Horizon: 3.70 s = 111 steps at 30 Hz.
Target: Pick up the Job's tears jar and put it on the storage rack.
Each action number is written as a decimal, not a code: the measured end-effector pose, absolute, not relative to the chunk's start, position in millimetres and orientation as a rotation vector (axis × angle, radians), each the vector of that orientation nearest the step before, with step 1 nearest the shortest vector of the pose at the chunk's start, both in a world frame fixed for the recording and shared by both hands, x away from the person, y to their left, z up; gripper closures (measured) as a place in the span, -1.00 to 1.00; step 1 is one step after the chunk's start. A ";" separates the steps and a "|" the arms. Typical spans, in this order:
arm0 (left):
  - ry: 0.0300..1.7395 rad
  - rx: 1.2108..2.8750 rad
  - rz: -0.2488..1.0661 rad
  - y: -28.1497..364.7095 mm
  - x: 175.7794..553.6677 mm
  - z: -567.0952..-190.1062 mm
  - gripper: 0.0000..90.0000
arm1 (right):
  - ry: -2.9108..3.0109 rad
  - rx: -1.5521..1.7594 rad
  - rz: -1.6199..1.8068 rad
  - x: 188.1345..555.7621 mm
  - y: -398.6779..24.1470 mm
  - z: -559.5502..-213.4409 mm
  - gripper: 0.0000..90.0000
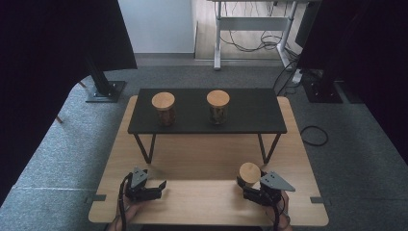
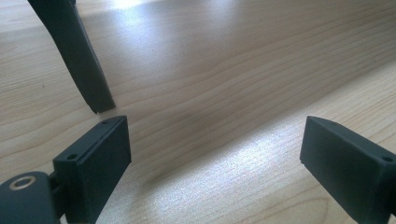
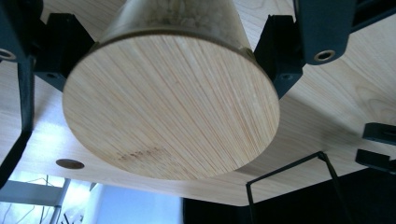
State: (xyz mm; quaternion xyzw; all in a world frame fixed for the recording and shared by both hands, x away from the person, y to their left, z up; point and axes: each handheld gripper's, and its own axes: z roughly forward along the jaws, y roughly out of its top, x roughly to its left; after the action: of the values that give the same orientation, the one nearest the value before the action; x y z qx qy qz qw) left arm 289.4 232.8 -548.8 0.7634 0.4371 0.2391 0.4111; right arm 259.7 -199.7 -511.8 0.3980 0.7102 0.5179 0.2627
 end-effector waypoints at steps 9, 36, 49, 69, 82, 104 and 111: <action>1.099 1.921 0.601 233.0 289.3 -548.7 -0.82 | 1.926 1.051 1.449 251.2 -197.4 -501.8 -0.45; 1.099 1.929 0.608 232.8 289.1 -548.8 -0.82 | 1.903 0.983 1.494 242.1 -198.6 -477.8 -0.45; 1.104 1.929 0.613 232.6 289.1 -548.8 -0.82 | 1.882 0.923 1.516 240.4 -202.8 -456.6 -0.45; 1.110 1.933 0.619 232.4 288.8 -548.9 -0.82 | 1.855 0.901 1.559 240.5 -206.1 -428.8 -0.45; 1.109 1.933 0.621 232.2 288.7 -548.9 -0.82 | 1.854 0.887 1.574 244.5 -204.6 -414.6 -0.45; 1.112 1.932 0.624 232.1 288.6 -548.9 -0.82 | 1.840 0.846 1.600 247.8 -203.7 -395.5 -0.45; 1.110 1.932 0.625 232.0 288.5 -548.9 -0.82 | 1.826 0.840 1.610 249.5 -204.5 -389.8 -0.45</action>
State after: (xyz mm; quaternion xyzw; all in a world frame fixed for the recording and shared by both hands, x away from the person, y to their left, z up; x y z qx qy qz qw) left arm 288.5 232.0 -548.9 0.7643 0.4392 0.2473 0.4022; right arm 249.5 -204.5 -389.8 0.3132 0.6808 0.6003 0.2795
